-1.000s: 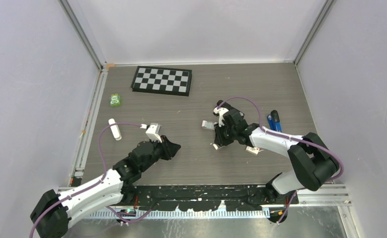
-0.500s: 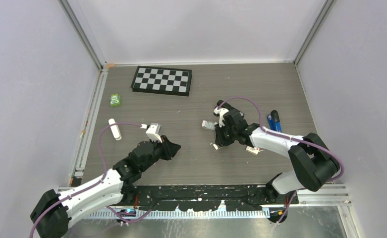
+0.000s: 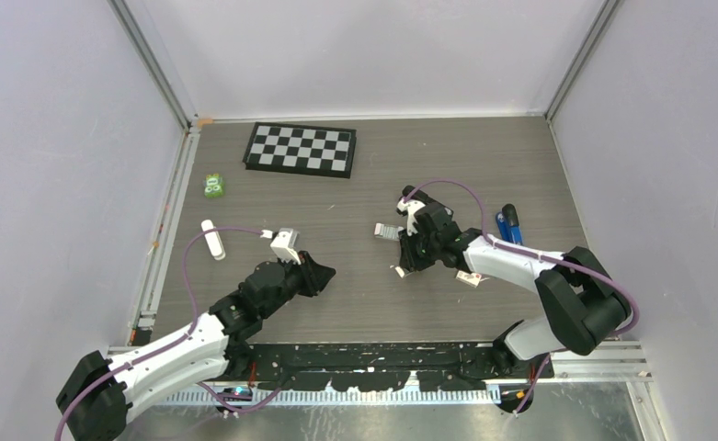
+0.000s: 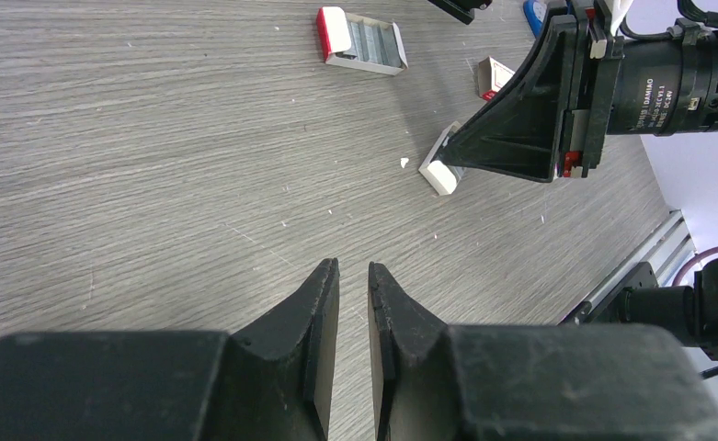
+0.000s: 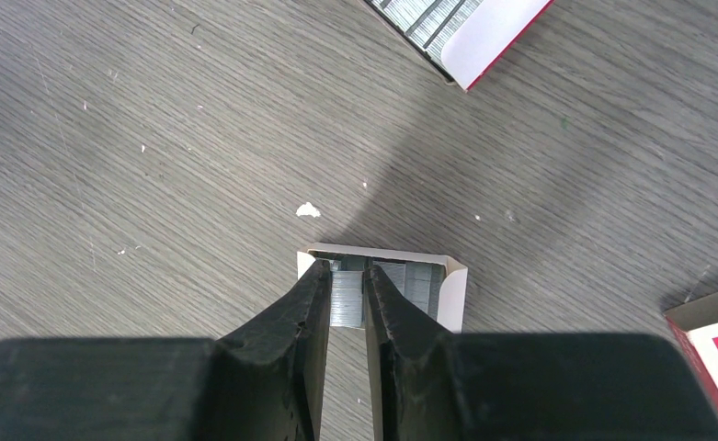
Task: Unload the staples from the stapler
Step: Place the staple in the staple box.
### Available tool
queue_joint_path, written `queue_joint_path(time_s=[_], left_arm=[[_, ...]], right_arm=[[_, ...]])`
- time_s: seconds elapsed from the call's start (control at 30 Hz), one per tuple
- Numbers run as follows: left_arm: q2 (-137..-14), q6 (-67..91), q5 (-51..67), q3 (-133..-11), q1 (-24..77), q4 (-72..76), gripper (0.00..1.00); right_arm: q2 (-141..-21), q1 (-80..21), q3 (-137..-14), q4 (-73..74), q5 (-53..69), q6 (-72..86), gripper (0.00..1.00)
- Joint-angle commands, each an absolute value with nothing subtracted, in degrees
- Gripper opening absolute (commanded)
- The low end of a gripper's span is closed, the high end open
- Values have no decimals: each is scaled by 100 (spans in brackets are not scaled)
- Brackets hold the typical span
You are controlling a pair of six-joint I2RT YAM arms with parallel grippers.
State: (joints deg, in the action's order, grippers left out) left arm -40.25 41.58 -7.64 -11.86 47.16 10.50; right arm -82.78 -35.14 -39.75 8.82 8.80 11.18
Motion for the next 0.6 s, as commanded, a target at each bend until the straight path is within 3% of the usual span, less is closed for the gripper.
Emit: queue_joint_path(time_s=[0.0,0.57], left_arm=[[-4010,4131,-747,-1343,4729,1344,20],[-3992,4140,-747,-1345,4729,1346,20]], right_arm=[[-8028,-3494,-4146,822,759,1187,25],[-8026,-3488,-4153,826,755,1179,25]])
